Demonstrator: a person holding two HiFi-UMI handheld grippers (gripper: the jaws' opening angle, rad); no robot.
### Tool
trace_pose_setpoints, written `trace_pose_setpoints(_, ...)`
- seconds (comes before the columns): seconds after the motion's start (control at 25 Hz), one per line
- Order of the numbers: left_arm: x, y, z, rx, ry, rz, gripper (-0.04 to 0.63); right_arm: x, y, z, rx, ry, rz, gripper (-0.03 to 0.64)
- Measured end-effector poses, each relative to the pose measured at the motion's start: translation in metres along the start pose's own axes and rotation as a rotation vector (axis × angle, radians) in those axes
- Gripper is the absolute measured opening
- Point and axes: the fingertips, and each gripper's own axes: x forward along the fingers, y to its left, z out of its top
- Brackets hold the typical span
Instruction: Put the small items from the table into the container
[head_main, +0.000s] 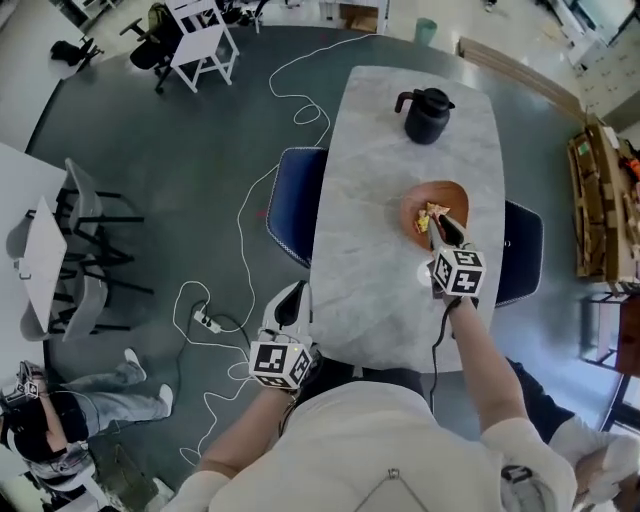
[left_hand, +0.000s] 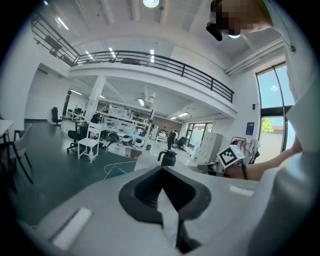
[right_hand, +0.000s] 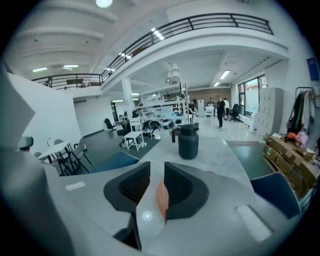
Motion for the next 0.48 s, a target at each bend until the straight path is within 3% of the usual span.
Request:
trace_pose_setpoints(0.24,-0.004,-0.04,0.023,0.045,-0.038,-0.16,0.003,-0.123,0.059,0.054,0.053,-0.213,0.021,0.103)
trace_pose_setpoints(0.48,-0.005,-0.086,0.036,0.094,-0.065,-0.324,0.003,-0.209,0.095,0.055,0.075,-0.317,0.011,0.103)
